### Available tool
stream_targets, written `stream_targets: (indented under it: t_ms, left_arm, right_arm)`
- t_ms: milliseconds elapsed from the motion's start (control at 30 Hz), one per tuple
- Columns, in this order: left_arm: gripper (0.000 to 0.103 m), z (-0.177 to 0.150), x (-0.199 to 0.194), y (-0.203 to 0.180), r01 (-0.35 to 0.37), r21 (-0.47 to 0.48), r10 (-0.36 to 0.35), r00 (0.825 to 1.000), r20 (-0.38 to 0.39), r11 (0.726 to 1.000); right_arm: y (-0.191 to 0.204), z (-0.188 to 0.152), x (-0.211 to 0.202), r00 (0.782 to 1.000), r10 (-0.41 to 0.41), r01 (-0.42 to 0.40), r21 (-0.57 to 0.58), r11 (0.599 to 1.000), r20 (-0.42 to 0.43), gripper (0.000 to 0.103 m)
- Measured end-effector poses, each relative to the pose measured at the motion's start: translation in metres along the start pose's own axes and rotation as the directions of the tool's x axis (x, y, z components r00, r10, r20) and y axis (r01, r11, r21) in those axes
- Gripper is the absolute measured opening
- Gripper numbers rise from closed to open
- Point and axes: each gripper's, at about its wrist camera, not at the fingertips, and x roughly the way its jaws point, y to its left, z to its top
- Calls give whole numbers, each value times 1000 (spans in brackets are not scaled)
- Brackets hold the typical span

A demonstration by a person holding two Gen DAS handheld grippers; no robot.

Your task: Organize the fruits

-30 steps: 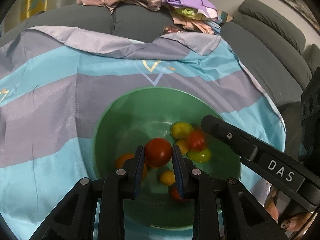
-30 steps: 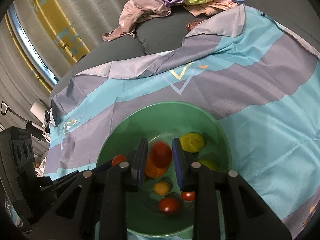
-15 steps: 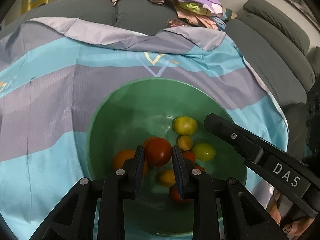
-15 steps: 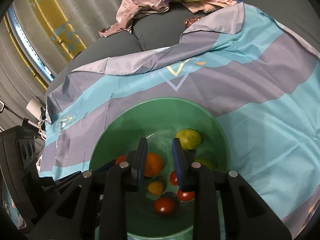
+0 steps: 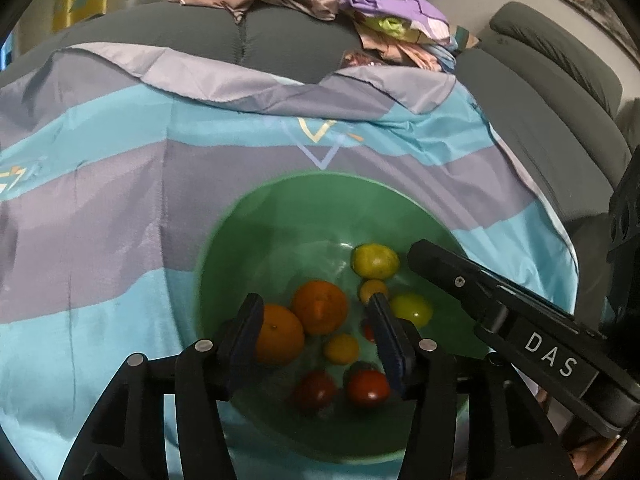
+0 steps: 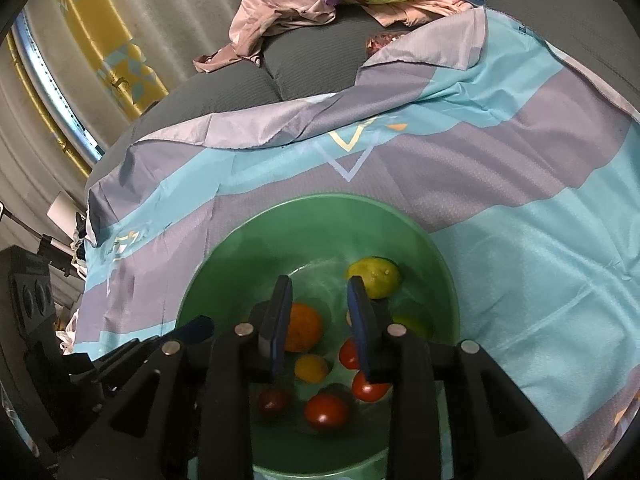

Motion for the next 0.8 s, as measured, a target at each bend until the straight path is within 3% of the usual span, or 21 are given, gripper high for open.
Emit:
stream_targets:
  t_ms: [33, 167, 300, 400, 800]
  left_arm:
    - [56, 0, -3, 0, -3, -1, 3, 1000, 6, 1000]
    - [76, 2, -15, -1, -52, 22, 51, 998, 41, 998]
    - [85, 1, -27, 2, -55, 22, 53, 996, 74, 998]
    - [86, 1, -32, 6, -59, 13, 58, 995, 80, 998]
    - [86, -3, -33, 17, -111, -9, 111, 991, 74, 994]
  right_arm:
    - [1, 0, -2, 1000, 0, 0, -3, 1000, 6, 36]
    - [2, 1, -10, 1000, 9, -9, 1, 1000, 30, 46]
    - [3, 2, -19, 998, 17, -17, 5, 1000, 57, 57]
    - [5, 2, -23, 997, 11, -11, 0, 1000, 71, 65]
    - [4, 1, -25, 997, -20, 19, 9, 1000, 71, 66]
